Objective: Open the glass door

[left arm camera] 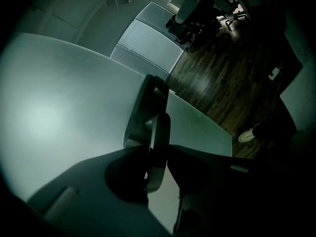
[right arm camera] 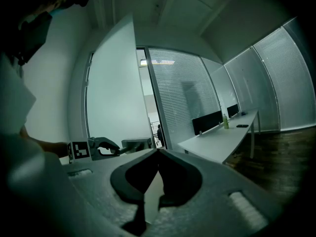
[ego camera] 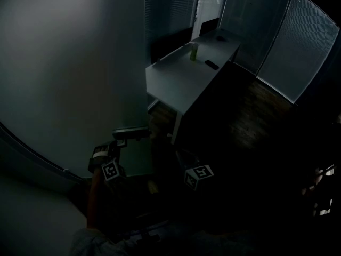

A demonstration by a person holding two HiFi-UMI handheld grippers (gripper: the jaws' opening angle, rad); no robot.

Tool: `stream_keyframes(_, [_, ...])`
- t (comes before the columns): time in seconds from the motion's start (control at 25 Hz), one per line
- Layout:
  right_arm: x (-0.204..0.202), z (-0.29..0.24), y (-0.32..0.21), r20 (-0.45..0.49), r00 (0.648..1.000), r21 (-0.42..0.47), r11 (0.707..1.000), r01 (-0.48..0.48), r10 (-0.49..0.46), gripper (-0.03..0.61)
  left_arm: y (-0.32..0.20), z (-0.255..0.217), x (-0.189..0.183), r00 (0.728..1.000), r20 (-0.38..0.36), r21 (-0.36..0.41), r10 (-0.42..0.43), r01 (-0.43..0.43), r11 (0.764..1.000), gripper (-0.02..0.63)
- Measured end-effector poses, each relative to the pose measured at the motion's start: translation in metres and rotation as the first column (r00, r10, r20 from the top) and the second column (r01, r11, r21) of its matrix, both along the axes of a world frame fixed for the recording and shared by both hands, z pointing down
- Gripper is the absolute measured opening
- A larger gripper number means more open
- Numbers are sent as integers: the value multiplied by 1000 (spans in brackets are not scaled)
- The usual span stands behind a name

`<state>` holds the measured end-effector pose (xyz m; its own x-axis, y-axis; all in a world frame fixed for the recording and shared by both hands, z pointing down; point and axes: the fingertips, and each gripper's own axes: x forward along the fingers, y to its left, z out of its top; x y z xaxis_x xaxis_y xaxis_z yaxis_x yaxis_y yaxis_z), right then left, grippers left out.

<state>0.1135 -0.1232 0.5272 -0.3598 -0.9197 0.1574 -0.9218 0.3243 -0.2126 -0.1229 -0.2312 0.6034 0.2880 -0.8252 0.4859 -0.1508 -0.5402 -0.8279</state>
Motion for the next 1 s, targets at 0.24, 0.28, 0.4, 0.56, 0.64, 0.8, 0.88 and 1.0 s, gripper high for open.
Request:
stream_keyframes(0.24, [-2, 9, 18, -1, 1000, -8, 1000, -3, 3, 2, 8, 7, -4, 1000, 4, -6, 2, -2, 1000, 118])
stream_keyframes(0.28, [0, 10, 23, 0, 1000, -11, 1000, -6, 6, 2, 11, 7, -5, 1000, 6, -9, 1, -1, 1000, 118])
stream_keyframes(0.4, [4, 14, 23, 3, 1000, -15, 1000, -16, 16, 2, 7, 11, -9, 1000, 13, -15, 0, 1, 1000, 118])
stream_keyframes(0.56, [19, 8, 58, 9, 1000, -13, 1000, -28, 28, 2, 38, 3, -6, 1000, 17, -5, -9, 9, 1000, 120])
stream_keyframes(0.64, [20, 7, 65, 10, 1000, -9, 1000, -26, 26, 2, 46, 1, -5, 1000, 16, -2, -11, 11, 1000, 120])
stream_keyframes(0.8, [14, 10, 73, 8, 1000, -2, 1000, -17, 17, 2, 55, 4, -9, 1000, 17, -3, -4, 4, 1000, 120])
stream_keyframes(0.88, [12, 8, 77, 11, 1000, 1, 1000, -18, 18, 2, 60, 3, -11, 1000, 21, 1, 1, -1, 1000, 120])
stream_keyframes(1.0, [12, 4, 84, 18, 1000, 2, 1000, -24, 24, 2, 69, 1, -14, 999, 31, 4, 8, -8, 1000, 120])
